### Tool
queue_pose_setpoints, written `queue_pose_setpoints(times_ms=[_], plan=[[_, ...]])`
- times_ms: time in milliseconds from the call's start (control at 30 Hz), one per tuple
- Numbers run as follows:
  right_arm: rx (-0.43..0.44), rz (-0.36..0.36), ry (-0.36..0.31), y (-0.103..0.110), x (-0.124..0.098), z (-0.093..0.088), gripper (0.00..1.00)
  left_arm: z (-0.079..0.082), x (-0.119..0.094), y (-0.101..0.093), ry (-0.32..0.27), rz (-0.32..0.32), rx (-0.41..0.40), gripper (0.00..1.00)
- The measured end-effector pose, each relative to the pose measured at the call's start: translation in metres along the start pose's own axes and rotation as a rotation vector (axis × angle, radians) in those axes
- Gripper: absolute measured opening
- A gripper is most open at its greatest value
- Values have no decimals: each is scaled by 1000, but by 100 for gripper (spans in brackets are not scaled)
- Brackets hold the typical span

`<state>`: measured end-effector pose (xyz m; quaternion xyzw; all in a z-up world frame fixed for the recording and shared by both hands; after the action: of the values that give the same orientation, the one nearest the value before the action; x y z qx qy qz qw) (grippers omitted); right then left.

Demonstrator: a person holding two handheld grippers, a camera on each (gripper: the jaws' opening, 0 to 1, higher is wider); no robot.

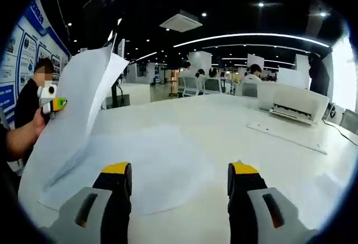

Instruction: Organize the stack of printing papers by aligning and flattening the scattered papers on the table

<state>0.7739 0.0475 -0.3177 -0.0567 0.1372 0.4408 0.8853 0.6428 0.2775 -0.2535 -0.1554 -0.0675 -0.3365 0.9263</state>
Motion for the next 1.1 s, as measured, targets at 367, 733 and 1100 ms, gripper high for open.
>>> queue_pose_setpoints(times_ms=[367,733,1100], plan=[[59,-2,27,-9,6,-13,63,0,0,0,-1,-4,-4,6],[15,-5,90,-6,13,-27,64,1,0,-1,-4,-10,-5,6],[35,-41,83,-12,15,-27,61,1,0,-2,-4,-20,-7,6]])
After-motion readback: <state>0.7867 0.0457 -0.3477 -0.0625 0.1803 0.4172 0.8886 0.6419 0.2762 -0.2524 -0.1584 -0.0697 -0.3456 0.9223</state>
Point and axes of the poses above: the point that each gripper's makers call its tool centre point, and the gripper's own axes: x roughly forward along the fingers, y roughly to its left, z roughly out of its top, the point moved 1 cm from there along -x, roughly backward along the fingers, and after that the axes turned 4 degrees about z, right-handed, at the moved point
